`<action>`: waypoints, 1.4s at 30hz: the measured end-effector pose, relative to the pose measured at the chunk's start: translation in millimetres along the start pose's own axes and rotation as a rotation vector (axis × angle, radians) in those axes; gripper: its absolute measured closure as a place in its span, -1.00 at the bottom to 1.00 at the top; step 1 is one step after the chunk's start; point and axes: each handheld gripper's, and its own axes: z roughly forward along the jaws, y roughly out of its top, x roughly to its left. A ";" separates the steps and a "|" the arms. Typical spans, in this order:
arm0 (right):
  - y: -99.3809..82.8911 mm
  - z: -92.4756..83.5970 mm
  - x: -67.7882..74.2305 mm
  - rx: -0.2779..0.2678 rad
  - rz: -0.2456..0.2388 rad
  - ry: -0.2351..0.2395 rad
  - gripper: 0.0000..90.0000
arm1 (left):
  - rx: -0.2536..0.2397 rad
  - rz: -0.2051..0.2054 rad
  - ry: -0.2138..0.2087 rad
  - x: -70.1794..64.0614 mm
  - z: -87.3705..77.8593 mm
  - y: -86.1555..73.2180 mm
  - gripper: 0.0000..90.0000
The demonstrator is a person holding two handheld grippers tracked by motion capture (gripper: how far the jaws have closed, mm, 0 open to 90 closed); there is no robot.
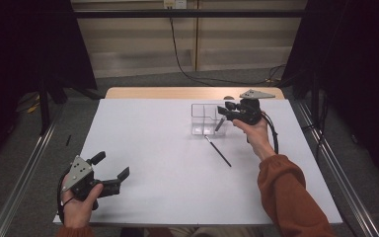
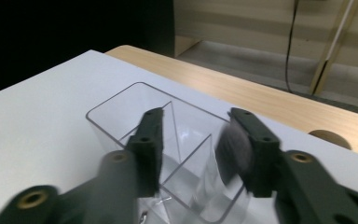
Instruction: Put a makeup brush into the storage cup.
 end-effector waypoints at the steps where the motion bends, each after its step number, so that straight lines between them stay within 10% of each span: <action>1: 0.0 -0.7 -0.6 -0.004 -0.001 -0.001 0.00 | -0.001 -0.003 0.001 -0.1 0.0 -0.1 -0.95; 17: -5.1 -11.4 0.9 -0.023 -0.012 0.000 -0.91 | -0.015 -0.017 0.012 1.9 -0.8 0.7 -0.95; 42: -16.3 -53.7 3.2 -0.025 -0.042 -0.027 -0.98 | -0.018 -0.025 0.014 2.0 -1.7 0.7 -0.95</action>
